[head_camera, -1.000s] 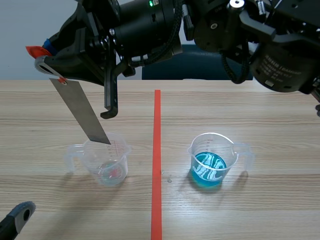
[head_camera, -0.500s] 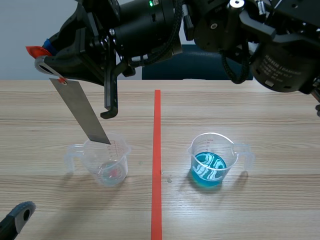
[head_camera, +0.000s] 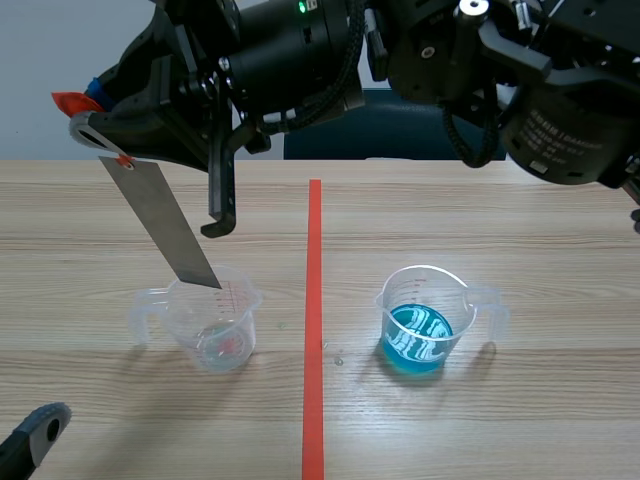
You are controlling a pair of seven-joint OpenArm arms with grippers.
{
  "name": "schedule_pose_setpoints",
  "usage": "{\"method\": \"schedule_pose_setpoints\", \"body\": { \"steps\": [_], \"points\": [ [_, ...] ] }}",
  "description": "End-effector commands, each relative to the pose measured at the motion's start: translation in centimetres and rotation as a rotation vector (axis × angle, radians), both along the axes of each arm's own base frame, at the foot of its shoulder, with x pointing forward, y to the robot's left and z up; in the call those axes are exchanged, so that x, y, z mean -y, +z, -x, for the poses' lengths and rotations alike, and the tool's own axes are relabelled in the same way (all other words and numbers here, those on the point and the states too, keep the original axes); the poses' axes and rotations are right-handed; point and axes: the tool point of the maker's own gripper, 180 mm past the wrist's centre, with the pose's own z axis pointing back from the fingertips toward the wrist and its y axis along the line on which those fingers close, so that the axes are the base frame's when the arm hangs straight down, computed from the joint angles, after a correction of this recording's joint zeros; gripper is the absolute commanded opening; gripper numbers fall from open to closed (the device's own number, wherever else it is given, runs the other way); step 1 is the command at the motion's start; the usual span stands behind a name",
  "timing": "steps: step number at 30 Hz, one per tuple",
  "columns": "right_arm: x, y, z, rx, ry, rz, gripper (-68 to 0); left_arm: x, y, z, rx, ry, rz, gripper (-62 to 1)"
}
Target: Do the redox reaction experiment
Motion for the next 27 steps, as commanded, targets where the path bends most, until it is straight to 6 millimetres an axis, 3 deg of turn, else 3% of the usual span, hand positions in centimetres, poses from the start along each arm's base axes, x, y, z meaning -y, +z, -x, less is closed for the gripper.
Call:
{"method": "schedule_pose_setpoints", "body": {
  "steps": [1,10,27],
  "points": [
    [-0.1,1.1,0.1,0.011,0.015,-0.024,-66.9,0.2,0.7,-0.2,0.025,0.004,0.023,1.4],
    [-0.1,0.5,0.3,-0.007,0.016,-0.02,-66.9,0.2,0.7,-0.2,0.025,0.004,0.023,1.4],
    [-0.6,-3.7,-1.3,-0.173,-0.008,-0.03,-66.9,0.2,0.7,-0.2,0.025,0.004,0.023,1.4]
  ]
}}
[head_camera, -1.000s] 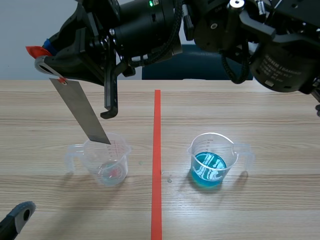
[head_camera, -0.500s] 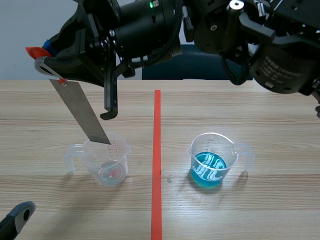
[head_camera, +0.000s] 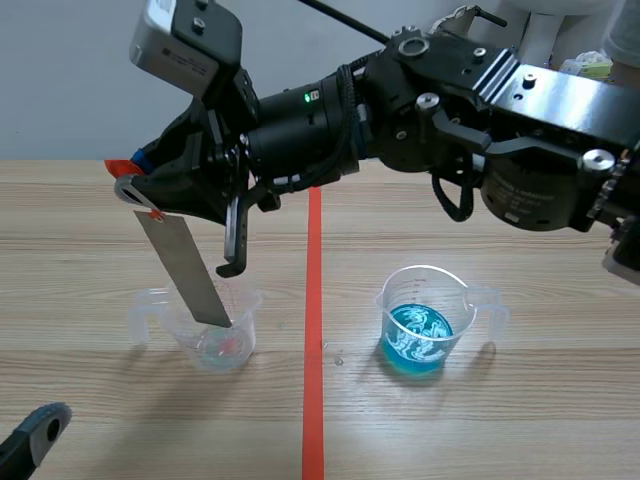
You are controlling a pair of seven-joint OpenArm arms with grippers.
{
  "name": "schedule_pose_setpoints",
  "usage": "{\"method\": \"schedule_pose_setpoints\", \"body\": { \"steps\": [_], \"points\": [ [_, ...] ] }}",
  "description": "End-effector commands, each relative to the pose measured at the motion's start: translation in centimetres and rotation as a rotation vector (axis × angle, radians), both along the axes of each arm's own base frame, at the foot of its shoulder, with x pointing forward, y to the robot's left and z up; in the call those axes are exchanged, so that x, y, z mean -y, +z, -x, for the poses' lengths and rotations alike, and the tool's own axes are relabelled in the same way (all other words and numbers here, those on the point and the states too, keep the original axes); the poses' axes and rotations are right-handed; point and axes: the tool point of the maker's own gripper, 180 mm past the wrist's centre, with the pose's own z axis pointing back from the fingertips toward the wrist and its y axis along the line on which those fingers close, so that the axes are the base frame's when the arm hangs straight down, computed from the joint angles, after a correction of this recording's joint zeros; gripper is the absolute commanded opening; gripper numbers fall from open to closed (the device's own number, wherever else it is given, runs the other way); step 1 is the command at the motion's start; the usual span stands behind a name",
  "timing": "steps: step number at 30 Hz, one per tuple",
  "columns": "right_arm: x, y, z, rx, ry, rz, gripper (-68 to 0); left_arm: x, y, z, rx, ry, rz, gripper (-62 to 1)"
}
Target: Do the redox reaction experiment
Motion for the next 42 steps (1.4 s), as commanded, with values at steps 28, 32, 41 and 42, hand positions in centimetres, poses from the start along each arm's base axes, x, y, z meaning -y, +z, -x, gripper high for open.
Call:
{"method": "schedule_pose_setpoints", "body": {
  "steps": [28,32,41,42],
  "points": [
    [-1.5,-4.4,-0.4,0.043,0.023,-0.028,-66.9,0.2,0.7,-0.2,0.025,0.004,0.023,1.4],
    [-1.5,-4.4,-0.4,0.042,0.023,-0.028,-66.9,0.2,0.7,-0.2,0.025,0.004,0.023,1.4],
    [-1.5,-4.5,-0.4,0.042,0.023,-0.026,-65.9,0.2,0.7,-0.2,0.025,0.004,0.023,1.4],
    [-1.5,-4.5,-0.4,0.042,0.023,-0.026,-63.0,0.2,0.7,-0.2,0.025,0.004,0.023,1.4]
  ]
}}
